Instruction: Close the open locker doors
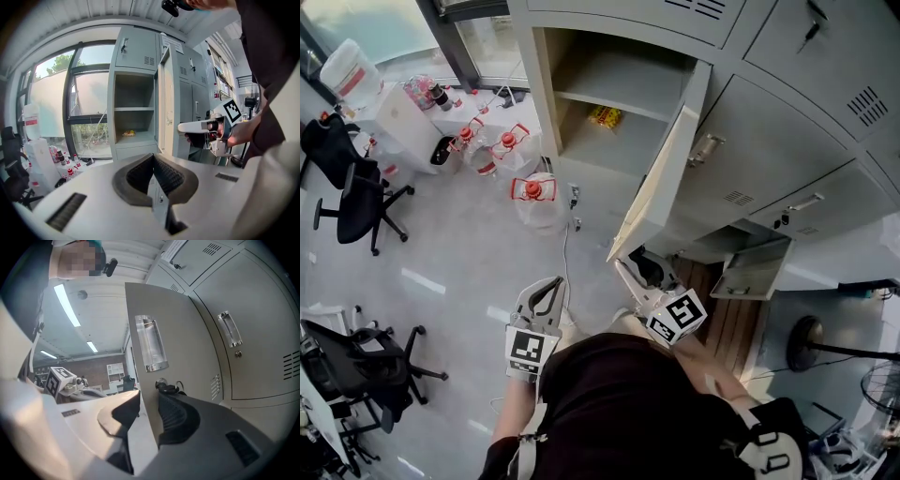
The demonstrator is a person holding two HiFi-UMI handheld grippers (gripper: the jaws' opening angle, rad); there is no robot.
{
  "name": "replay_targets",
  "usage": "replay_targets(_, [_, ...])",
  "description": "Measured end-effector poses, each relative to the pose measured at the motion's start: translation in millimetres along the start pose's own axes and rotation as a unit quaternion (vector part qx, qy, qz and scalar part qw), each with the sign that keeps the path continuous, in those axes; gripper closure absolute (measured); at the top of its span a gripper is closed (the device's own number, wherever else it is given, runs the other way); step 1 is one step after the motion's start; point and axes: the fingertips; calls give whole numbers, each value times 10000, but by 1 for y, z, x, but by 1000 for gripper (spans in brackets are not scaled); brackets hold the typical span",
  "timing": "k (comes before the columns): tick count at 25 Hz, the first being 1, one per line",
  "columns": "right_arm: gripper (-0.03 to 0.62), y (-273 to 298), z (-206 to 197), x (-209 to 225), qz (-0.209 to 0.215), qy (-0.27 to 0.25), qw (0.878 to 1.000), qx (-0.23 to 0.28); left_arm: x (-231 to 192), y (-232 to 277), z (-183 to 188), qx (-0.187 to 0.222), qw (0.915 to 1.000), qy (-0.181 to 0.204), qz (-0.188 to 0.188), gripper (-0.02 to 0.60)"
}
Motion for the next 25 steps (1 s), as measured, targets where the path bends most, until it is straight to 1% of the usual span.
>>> replay_targets(5, [470,24,-4,-8,-264,-13,9996,21,-31,-11,-1,56,9999,31,-108,572])
replay_targets(10, [470,47,-9,-9,-530,-44,9986,11,-54,-22,-5,49,9997,-18,-221,572])
replay_targets(17, [468,81,-14,-8,-862,-136,9962,47,-94,-38,-15,83,9993,9,-373,572])
replay_targets(25, [464,120,-14,0,-1262,-37,9920,81,-138,-52,-17,138,9989,-58,-435,572])
Point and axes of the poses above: the fingertips, and each gripper's own axes: y forward along the fingers, x to its right, z out of its top, and after that the axes turned 8 degrees about x, right-handed
